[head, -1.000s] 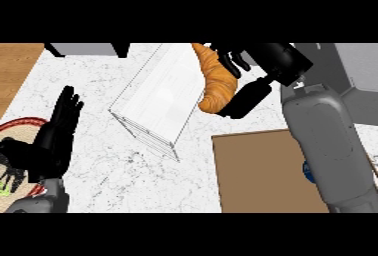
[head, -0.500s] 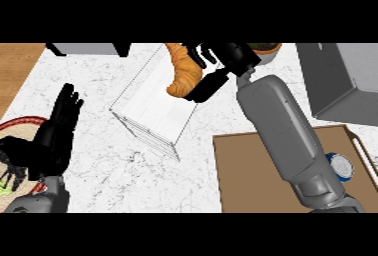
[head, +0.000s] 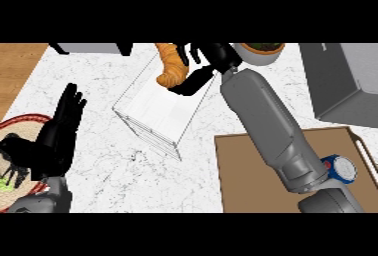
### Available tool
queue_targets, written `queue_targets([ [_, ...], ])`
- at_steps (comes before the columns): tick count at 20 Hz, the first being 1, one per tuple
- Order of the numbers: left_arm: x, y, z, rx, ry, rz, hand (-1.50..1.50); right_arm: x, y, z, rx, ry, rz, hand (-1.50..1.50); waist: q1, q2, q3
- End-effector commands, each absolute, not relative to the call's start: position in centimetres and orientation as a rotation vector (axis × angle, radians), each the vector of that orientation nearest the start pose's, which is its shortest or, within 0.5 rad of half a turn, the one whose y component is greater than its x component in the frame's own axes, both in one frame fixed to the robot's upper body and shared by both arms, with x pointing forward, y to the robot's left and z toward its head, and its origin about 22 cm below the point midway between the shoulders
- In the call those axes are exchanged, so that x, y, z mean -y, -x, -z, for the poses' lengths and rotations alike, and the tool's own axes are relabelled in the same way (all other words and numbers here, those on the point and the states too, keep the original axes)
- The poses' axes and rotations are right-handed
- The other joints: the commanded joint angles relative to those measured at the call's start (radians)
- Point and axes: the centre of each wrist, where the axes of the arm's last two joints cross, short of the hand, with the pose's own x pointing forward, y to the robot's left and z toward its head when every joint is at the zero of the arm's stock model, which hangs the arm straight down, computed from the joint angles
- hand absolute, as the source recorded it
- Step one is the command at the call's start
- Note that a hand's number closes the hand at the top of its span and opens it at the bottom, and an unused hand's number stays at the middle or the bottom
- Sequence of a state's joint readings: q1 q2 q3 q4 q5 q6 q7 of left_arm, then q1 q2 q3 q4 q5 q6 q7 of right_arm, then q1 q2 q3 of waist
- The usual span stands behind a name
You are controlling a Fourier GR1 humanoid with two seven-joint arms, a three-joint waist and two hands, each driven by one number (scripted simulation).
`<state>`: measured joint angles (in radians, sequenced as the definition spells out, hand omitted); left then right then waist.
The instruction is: Pick the croissant from the tray and place it in the tiered shelf
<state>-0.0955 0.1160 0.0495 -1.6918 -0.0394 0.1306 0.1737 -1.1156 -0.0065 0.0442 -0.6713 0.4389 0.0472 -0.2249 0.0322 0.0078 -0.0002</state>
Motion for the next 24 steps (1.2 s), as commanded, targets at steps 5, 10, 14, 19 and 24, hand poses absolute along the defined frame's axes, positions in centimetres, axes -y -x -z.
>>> queue_targets([
  [5, -25.7, -27.1, -5.4, 1.607, -0.239, -0.016, 0.0, 5.4, -44.3, -13.3, 1.821, 0.011, -0.979, -1.5, 0.001, 0.001, 0.0],
  [10, -25.9, -26.4, -3.4, 1.622, -0.243, -0.016, 0.0, 5.0, -44.8, -15.7, 1.856, -0.104, -0.949, -1.5, -0.014, -0.001, 0.0],
  [14, -26.1, -26.6, -5.6, 1.619, -0.227, -0.027, 0.0, 5.0, -45.3, -16.9, 1.885, -0.203, -0.832, -1.5, -0.003, 0.001, 0.0],
  [19, -26.9, -25.3, -5.3, 1.632, -0.239, -0.023, 0.0, 8.6, -46.8, -18.6, 1.901, -0.184, -0.676, -1.5, 0.003, 0.002, 0.0],
  [24, -26.7, -25.2, -5.6, 1.607, -0.233, -0.022, 0.0, 14.7, -48.0, -20.8, 1.837, -0.092, -0.537, -1.5, -0.009, -0.002, 0.0],
])
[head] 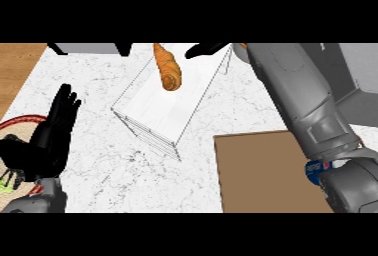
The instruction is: Pick the croissant from the tray and place it in the tiered shelf
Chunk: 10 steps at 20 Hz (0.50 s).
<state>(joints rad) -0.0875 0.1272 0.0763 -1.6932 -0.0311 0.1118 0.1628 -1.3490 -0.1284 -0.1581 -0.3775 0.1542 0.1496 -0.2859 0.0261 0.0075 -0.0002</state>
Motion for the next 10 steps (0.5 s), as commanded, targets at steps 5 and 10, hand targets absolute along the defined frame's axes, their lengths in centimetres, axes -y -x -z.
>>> queue_targets([
  [5, -25.9, -27.0, -6.5, 1.628, -0.22, -0.013, 0.0, 20.6, -48.4, -20.4, 1.791, -0.028, -0.479, -1.5, 0.011, 0.01, 0.0],
  [10, -25.8, -26.7, -6.2, 1.639, -0.202, -0.014, 0.0, 29.3, -47.5, -22.4, 1.775, -0.041, -0.508, -1.5, 0.024, 0.019, 0.001],
])
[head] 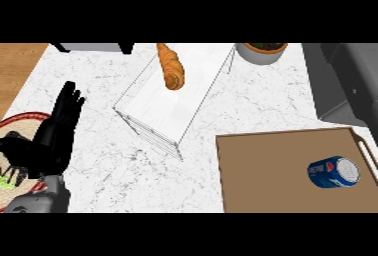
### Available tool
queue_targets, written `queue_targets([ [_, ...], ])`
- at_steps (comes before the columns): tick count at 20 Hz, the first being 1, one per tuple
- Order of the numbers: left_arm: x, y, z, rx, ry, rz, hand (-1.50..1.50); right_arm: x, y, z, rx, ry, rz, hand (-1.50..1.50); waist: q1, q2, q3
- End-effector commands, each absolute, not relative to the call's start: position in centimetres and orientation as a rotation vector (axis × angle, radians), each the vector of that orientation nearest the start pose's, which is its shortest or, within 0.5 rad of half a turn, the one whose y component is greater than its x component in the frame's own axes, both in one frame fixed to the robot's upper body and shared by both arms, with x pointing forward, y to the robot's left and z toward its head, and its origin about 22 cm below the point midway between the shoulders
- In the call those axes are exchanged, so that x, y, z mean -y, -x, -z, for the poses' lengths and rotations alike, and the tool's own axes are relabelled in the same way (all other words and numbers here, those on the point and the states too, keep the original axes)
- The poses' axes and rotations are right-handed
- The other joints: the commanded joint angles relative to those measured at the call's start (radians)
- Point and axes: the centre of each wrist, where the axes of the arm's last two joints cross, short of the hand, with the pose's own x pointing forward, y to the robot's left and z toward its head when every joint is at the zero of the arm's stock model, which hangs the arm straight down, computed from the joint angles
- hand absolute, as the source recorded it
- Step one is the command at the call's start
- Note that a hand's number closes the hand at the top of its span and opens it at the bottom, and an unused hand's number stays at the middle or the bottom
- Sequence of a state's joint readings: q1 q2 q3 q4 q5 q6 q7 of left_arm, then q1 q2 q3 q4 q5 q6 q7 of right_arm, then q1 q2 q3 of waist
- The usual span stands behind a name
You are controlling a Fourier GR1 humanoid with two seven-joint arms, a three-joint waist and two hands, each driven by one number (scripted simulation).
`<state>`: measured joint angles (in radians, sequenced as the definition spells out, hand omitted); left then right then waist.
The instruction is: Pick the croissant from the tray and place it in the tiered shelf
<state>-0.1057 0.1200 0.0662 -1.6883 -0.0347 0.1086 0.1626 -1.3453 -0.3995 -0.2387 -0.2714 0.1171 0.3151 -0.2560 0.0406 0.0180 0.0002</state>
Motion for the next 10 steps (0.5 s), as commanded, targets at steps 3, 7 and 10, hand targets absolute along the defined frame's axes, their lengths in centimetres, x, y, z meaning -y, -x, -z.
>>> queue_targets([
  [3, -25.1, -27.9, -7.1, 1.633, -0.183, 0.002, 0.0, 30.4, -47.3, -22.1, 1.784, -0.07, -0.496, -1.5, 0.017, 0.011, 0.001],
  [7, -25.4, -26.9, -6.5, 1.63, -0.192, 0.001, 0.0, 34.1, -46.3, -22.1, 1.792, -0.088, -0.512, -1.5, 0.021, 0.011, 0.002],
  [10, -25.5, -26.6, -6.8, 1.647, -0.196, 0.01, 0.0, 35.0, -46.0, -22.5, 1.8, -0.091, -0.49, -1.5, 0.032, 0.013, 0.002],
])
